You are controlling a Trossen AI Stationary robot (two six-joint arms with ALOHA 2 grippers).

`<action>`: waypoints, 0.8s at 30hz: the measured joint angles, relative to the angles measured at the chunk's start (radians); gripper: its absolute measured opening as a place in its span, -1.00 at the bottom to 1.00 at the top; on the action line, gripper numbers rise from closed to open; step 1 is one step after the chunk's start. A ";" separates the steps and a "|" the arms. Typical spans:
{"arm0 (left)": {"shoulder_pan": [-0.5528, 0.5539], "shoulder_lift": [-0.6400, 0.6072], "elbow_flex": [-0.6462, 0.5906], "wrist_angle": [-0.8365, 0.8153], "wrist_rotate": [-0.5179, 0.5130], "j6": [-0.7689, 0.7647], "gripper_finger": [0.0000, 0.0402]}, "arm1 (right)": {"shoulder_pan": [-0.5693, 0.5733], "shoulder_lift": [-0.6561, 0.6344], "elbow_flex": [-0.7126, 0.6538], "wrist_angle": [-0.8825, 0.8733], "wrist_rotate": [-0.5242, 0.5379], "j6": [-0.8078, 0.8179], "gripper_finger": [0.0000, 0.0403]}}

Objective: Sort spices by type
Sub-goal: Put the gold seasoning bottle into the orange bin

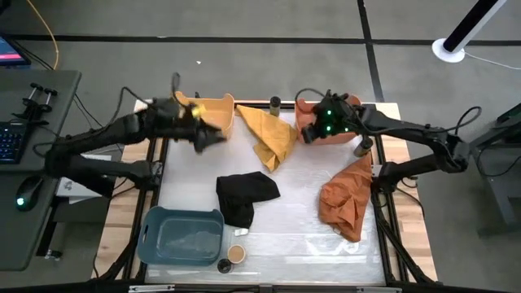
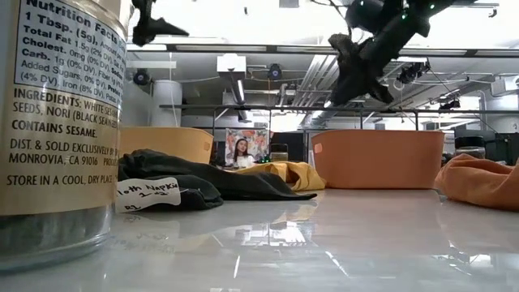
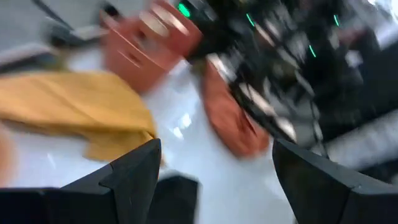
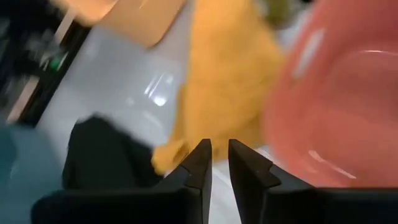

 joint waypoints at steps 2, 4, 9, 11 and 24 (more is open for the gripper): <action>-0.118 0.023 0.000 -0.010 -0.036 0.003 0.46 | 0.057 -0.010 0.000 0.002 0.003 -0.024 -0.73; -0.228 0.063 0.000 -0.022 -0.091 0.034 0.46 | 0.117 -0.022 0.000 0.003 0.014 -0.035 -0.73; -0.430 0.205 0.000 -0.017 -0.135 0.179 0.46 | 0.254 -0.029 0.000 0.007 0.018 -0.027 -0.73; -0.479 0.263 -0.001 -0.020 -0.130 0.238 0.46 | 0.305 -0.027 0.000 0.013 0.019 -0.010 -0.73; -0.570 0.354 -0.001 0.029 -0.123 0.761 0.46 | 0.583 -0.022 0.000 0.017 0.227 0.345 -0.73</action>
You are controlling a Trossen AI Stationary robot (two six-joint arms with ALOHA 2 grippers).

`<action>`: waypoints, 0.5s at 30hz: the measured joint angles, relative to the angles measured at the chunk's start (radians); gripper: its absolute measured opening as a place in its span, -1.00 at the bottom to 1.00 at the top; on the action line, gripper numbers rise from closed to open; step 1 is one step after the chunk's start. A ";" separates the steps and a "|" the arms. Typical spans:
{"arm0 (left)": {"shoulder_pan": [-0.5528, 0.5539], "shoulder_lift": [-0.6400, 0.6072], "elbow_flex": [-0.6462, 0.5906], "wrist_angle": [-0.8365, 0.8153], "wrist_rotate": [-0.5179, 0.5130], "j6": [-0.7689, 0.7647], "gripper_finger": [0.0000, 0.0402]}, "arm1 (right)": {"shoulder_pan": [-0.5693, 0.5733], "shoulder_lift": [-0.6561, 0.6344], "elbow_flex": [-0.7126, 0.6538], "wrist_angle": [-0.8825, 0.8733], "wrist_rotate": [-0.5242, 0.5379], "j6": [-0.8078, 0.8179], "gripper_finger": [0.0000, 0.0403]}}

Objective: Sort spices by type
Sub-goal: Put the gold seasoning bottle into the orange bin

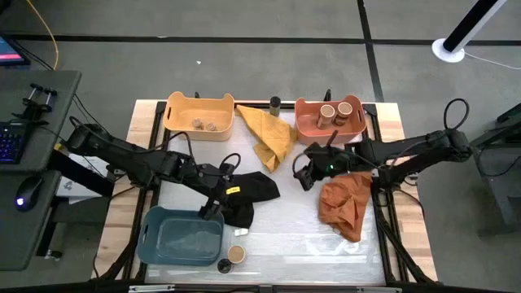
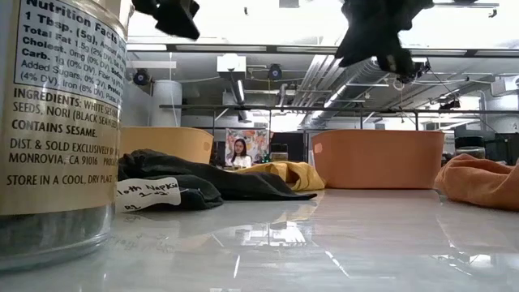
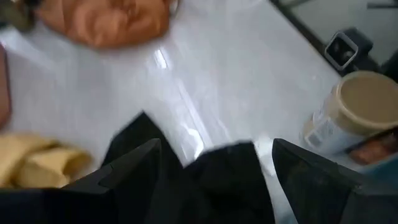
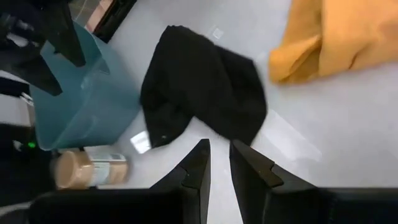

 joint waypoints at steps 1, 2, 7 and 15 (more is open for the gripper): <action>-0.001 0.000 0.000 0.027 0.001 0.003 0.46 | 0.024 0.000 0.000 0.000 0.014 0.037 -0.73; -0.004 0.000 0.000 0.061 0.005 -0.005 0.46 | 0.047 0.000 0.000 0.000 0.026 0.071 -0.73; -0.040 0.004 0.000 0.209 0.019 -0.196 0.44 | 0.190 0.001 0.000 0.000 0.093 0.184 -0.73; -0.246 0.012 0.010 0.207 -0.271 -0.500 -0.24 | 0.413 0.001 0.000 0.000 0.256 0.176 -0.73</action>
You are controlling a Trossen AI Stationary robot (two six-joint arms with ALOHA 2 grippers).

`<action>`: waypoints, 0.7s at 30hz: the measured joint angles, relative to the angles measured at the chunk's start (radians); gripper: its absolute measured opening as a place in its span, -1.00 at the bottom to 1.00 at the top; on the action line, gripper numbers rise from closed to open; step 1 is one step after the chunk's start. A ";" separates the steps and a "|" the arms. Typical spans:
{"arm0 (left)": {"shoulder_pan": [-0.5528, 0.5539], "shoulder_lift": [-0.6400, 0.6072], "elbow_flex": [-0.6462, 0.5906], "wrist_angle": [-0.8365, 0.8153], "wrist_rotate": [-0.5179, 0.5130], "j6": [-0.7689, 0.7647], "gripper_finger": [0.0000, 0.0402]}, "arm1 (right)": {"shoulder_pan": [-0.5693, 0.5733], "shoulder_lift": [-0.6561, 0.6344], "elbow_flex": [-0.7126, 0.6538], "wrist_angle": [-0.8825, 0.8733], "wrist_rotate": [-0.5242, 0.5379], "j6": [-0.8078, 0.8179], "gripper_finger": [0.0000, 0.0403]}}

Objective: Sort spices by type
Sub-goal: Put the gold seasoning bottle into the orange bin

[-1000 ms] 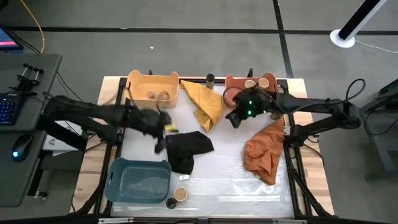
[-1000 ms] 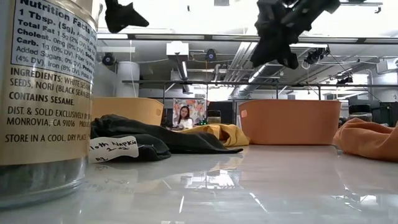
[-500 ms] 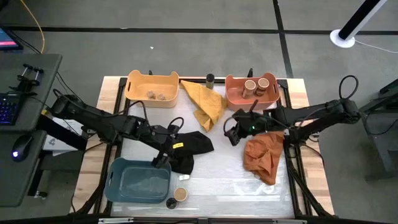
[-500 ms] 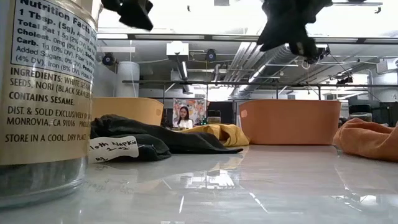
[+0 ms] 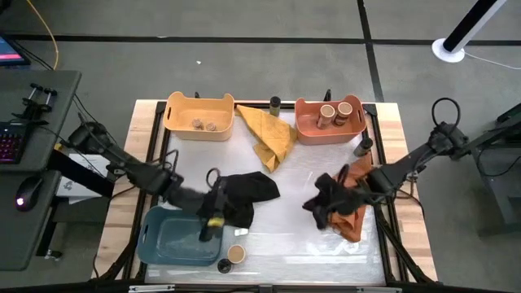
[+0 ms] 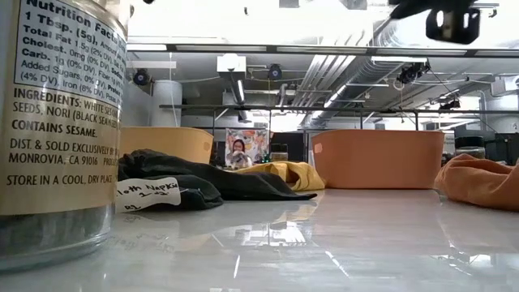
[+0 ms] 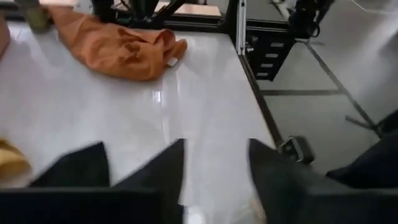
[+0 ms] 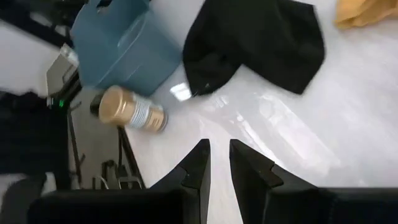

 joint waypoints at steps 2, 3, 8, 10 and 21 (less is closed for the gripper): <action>-0.062 0.024 0.033 -0.027 -0.075 -0.102 -0.60 | 0.036 0.000 0.000 0.000 0.015 -0.025 -0.73; -0.090 0.043 0.052 -0.030 -0.115 -0.162 -0.78 | 0.049 0.000 0.000 0.000 0.017 -0.034 -0.73; -0.200 0.187 0.178 -0.009 -0.226 -0.223 -0.95 | 0.078 0.000 0.000 0.001 0.018 -0.076 -0.73; -0.216 0.271 0.250 -0.033 -0.185 -0.221 -0.99 | 0.085 0.000 0.000 0.007 0.019 -0.078 -0.73; -0.198 0.580 0.560 -0.415 -0.049 -0.198 -1.00 | 0.155 0.001 0.000 0.048 0.103 0.022 -0.73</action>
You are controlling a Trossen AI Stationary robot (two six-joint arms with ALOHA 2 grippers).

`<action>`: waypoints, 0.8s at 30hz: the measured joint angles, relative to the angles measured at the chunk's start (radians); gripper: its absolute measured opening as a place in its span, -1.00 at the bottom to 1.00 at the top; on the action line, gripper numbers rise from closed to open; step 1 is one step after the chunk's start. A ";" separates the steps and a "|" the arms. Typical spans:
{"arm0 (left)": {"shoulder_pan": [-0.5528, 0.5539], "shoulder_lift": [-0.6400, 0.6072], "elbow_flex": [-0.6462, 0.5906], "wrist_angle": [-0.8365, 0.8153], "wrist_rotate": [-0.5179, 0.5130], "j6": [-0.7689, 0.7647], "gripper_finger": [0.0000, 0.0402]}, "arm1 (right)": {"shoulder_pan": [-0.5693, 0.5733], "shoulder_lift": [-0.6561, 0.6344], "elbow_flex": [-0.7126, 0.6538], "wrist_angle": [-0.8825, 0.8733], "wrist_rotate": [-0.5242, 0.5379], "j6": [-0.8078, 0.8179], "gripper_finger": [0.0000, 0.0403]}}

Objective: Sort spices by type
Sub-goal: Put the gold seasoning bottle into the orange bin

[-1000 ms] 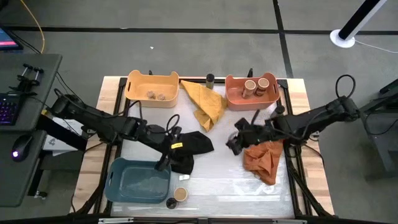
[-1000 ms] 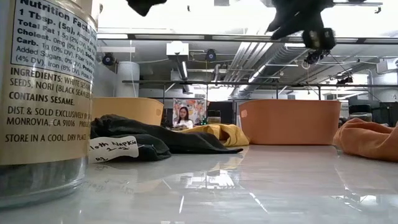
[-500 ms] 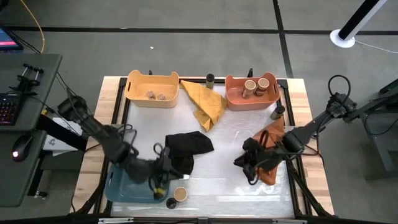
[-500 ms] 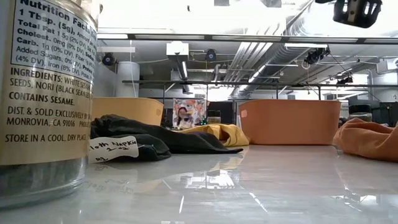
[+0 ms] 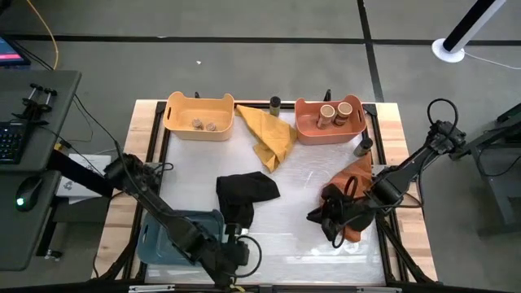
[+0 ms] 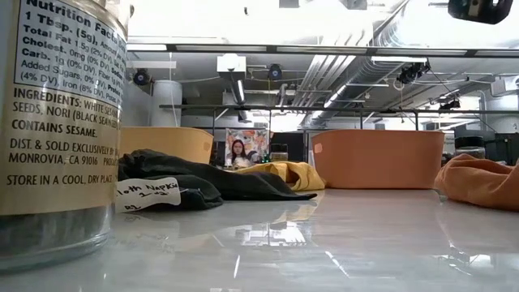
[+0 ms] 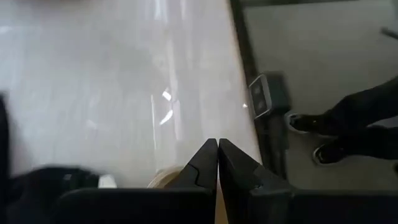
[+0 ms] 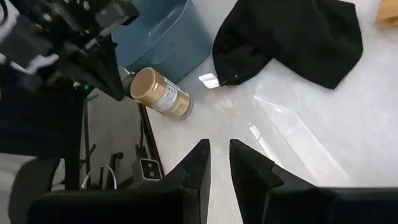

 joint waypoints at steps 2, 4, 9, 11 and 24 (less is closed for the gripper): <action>0.002 0.001 0.002 -0.025 -0.002 -0.019 -1.00 | 0.011 0.000 0.000 -0.001 0.014 0.024 -0.73; 0.002 -0.006 0.003 -0.041 -0.014 -0.015 -1.00 | 0.018 0.000 0.000 -0.002 0.016 0.027 -0.73; 0.007 -0.008 0.003 -0.108 0.065 -0.024 -1.00 | 0.019 0.000 0.000 -0.006 0.017 0.045 -0.73; 0.007 -0.008 0.003 -0.155 0.075 -0.042 -1.00 | 0.018 0.000 0.000 -0.011 0.030 0.033 -0.73; 0.023 -0.010 0.003 -0.177 0.108 -0.064 -1.00 | 0.018 0.000 0.000 -0.026 0.035 -0.028 -0.73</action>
